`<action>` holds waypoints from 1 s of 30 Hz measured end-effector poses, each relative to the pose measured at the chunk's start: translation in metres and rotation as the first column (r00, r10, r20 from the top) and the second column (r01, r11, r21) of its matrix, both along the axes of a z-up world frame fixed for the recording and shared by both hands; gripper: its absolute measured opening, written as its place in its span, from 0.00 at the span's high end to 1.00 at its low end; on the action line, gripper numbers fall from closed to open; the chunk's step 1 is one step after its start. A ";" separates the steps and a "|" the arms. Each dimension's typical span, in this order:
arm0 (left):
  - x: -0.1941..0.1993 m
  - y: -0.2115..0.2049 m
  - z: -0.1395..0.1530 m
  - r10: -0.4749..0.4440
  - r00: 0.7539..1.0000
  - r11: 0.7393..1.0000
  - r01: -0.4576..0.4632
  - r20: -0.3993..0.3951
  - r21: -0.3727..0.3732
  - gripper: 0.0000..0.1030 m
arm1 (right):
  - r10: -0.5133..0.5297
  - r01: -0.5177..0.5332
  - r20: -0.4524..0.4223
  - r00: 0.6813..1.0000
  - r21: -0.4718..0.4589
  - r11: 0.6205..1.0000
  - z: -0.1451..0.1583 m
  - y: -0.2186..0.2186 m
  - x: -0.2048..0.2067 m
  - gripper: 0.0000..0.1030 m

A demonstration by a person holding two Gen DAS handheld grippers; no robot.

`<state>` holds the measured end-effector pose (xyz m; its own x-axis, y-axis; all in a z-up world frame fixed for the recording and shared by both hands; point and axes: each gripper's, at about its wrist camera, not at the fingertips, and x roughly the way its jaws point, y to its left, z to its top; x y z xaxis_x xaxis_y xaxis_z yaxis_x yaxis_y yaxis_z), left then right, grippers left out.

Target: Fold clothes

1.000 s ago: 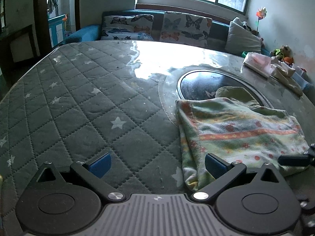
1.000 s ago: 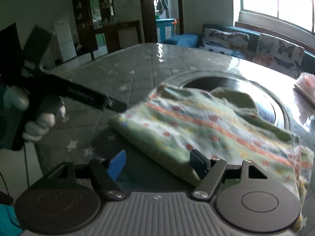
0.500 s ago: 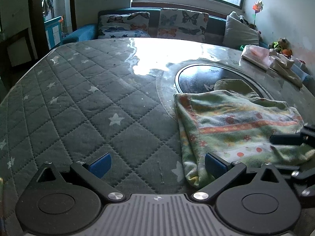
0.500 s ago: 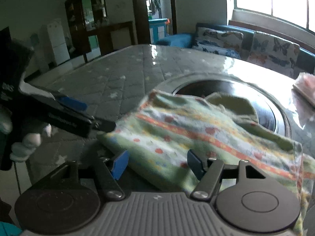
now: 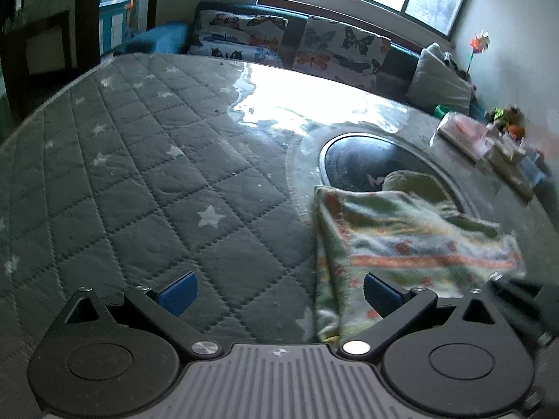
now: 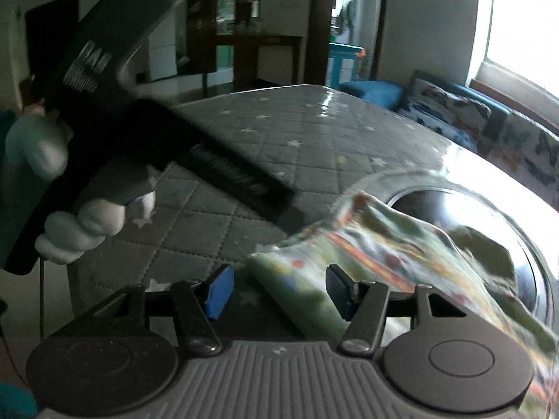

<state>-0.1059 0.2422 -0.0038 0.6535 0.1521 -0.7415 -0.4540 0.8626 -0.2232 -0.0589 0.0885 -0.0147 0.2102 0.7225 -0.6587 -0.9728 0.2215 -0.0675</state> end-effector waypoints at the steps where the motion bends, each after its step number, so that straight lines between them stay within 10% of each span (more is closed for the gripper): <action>1: 0.000 0.001 0.001 0.004 1.000 1.000 -0.004 0.006 -0.019 0.00 | 0.012 -0.012 0.016 1.000 -0.007 1.000 -0.002 0.003 -0.003 0.43; 11: 0.008 0.011 -0.001 0.063 0.998 0.974 -0.055 0.030 -0.221 0.00 | -0.040 0.040 -0.021 0.999 0.013 0.999 -0.002 0.008 0.006 0.85; 21: 0.026 0.013 -0.006 0.071 0.997 0.926 -0.058 0.020 -0.374 0.02 | -0.093 0.127 -0.210 0.973 0.150 0.981 0.024 -0.024 0.036 0.89; 30: 0.046 0.009 -0.011 0.025 0.998 0.873 0.005 0.056 -0.488 0.32 | -0.091 0.152 -0.272 0.958 0.214 0.965 0.032 -0.043 0.047 0.90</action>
<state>-0.0599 0.2510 -0.0145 0.6985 -0.2118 -0.6836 -0.4350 0.6329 -0.6405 -0.0114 0.0454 0.0177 0.1512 0.8403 -0.5207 -0.9147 0.3186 0.2486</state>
